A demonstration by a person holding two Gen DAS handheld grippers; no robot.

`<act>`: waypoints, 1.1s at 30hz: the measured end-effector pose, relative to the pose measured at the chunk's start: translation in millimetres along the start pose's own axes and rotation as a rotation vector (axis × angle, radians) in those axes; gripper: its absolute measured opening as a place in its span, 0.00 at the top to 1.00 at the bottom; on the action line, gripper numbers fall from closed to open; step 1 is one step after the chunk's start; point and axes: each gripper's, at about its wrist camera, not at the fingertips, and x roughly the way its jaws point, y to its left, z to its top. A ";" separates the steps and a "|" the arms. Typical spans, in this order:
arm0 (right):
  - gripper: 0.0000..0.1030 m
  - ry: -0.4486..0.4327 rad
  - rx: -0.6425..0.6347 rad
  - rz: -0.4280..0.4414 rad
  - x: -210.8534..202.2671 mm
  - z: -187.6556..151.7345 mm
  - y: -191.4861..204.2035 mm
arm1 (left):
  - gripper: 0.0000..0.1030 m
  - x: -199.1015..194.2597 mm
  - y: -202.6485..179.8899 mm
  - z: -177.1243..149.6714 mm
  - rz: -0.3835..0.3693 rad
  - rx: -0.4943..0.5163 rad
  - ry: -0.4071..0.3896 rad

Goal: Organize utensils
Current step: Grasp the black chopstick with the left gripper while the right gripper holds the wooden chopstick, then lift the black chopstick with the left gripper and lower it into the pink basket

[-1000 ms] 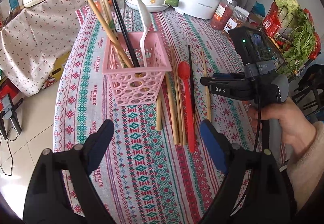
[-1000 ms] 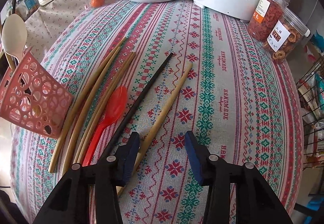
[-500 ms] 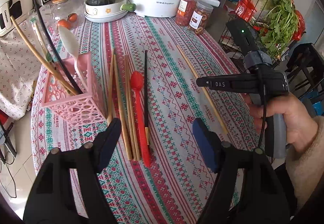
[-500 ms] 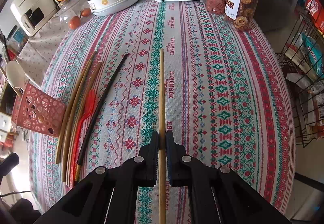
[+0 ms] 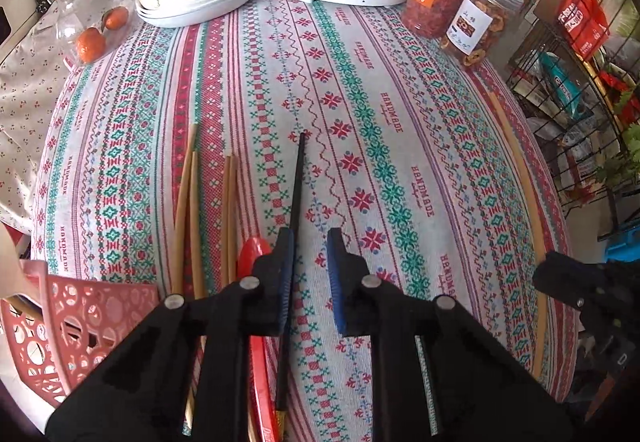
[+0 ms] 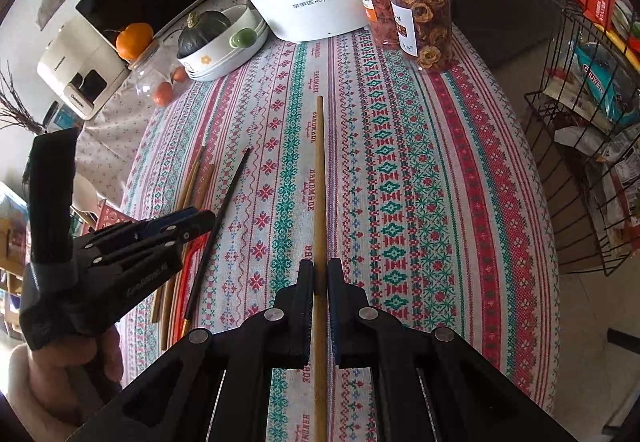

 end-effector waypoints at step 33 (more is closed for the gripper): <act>0.93 -0.122 -0.039 0.064 -42.6 -27.9 60.5 | 0.94 -125.9 -5.0 -64.9 -0.096 0.132 -0.292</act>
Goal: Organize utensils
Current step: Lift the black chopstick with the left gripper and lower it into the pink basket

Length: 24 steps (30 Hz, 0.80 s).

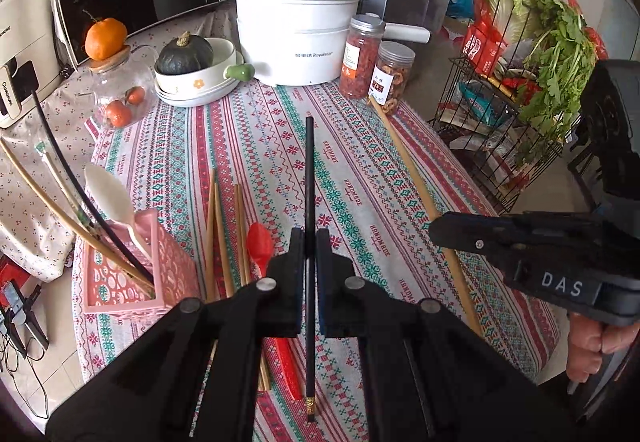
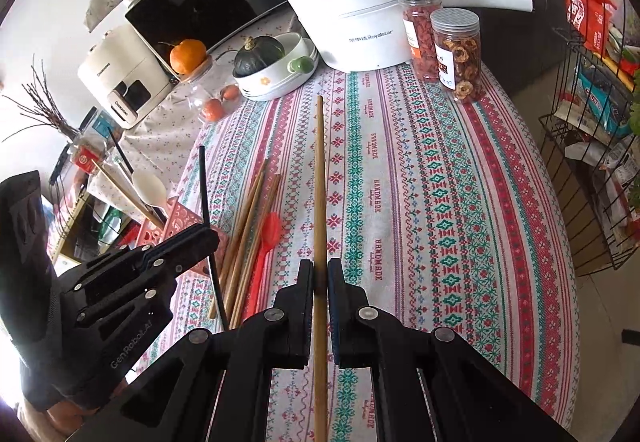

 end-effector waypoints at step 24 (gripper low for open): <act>0.93 -0.250 -0.131 0.071 -34.0 9.0 62.8 | 0.94 -135.2 60.0 -6.3 -0.117 -0.138 -0.392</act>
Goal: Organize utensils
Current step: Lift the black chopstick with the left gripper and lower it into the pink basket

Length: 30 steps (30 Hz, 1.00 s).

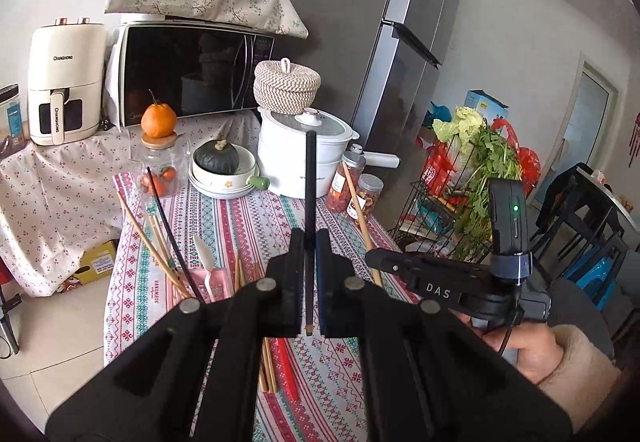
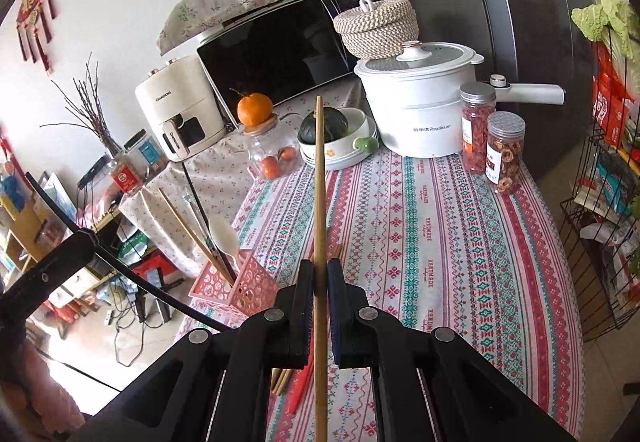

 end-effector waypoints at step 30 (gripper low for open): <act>0.93 -0.084 -0.067 0.065 25.4 6.4 50.0 | 0.94 29.7 87.4 -11.6 0.256 -0.116 0.061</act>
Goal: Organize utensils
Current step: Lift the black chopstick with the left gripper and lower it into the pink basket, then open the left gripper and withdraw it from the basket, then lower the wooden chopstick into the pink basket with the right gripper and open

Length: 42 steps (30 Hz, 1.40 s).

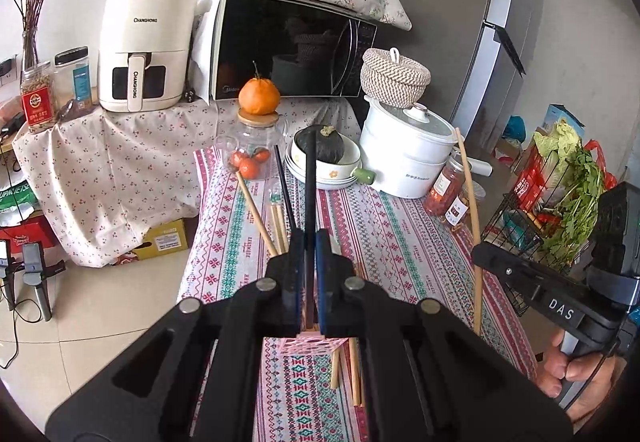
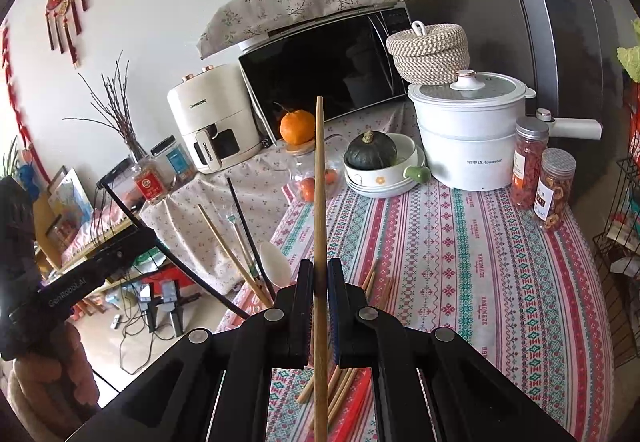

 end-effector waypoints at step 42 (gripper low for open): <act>0.93 -0.172 0.013 0.038 43.5 12.3 54.6 | 0.21 -14.8 61.8 -56.2 0.082 0.013 0.214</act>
